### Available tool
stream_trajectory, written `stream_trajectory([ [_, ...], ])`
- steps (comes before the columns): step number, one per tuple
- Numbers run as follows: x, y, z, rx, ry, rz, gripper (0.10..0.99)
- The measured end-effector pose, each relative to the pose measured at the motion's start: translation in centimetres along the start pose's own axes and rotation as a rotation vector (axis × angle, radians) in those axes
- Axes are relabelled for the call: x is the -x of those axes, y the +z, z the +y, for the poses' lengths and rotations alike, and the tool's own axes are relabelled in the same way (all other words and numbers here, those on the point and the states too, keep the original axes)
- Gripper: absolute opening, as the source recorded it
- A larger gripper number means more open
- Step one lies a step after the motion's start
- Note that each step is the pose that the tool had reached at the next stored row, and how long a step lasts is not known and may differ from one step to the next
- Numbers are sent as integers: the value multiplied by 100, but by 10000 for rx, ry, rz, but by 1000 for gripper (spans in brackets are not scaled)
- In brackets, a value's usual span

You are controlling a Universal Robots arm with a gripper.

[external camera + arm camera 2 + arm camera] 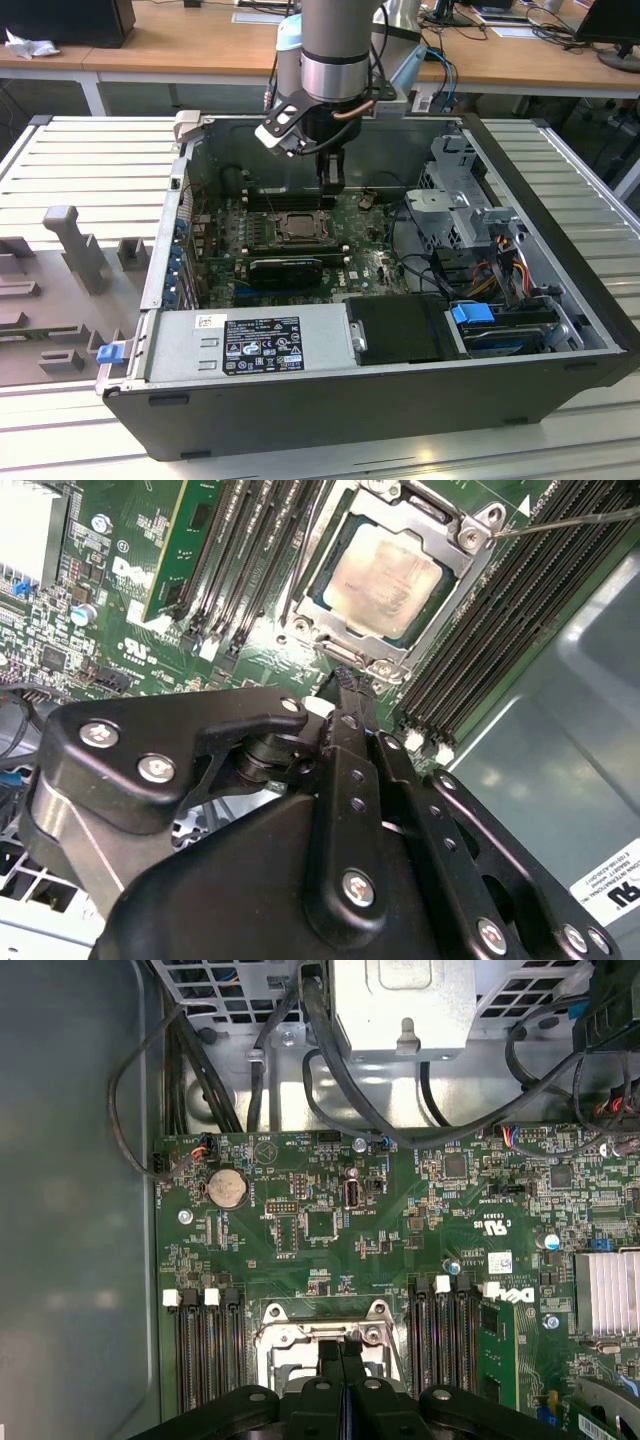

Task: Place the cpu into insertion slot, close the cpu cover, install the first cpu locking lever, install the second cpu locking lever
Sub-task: 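Close the cpu cover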

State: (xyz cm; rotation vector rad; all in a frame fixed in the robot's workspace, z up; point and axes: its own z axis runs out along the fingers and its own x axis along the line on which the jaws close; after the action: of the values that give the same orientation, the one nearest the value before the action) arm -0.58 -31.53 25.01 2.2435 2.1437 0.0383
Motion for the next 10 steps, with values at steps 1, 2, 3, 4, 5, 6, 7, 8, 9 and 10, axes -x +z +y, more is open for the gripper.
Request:
stream_trajectory([
  [1, 0, 0, -4, 0, 0, 0, 106],
  [2, 0, 0, -9, 1, 0, 0, 106],
  [3, 1, 0, -26, 1, 0, 1, 106],
  [4, 2, 0, -38, 1, 0, 1, 106],
  [5, 2, 3, -46, 0, 1, 1, 106],
  [6, 4, 33, -95, 0, -2, 0, 106],
  [7, 5, 57, -127, 1, 0, 0, 106],
  [8, 6, 78, -145, 0, -18, 2, 106],
  [9, 6, 91, -159, -1, -50, 6, 106],
  [10, 7, 110, -189, -4, -124, 23, 106],
])
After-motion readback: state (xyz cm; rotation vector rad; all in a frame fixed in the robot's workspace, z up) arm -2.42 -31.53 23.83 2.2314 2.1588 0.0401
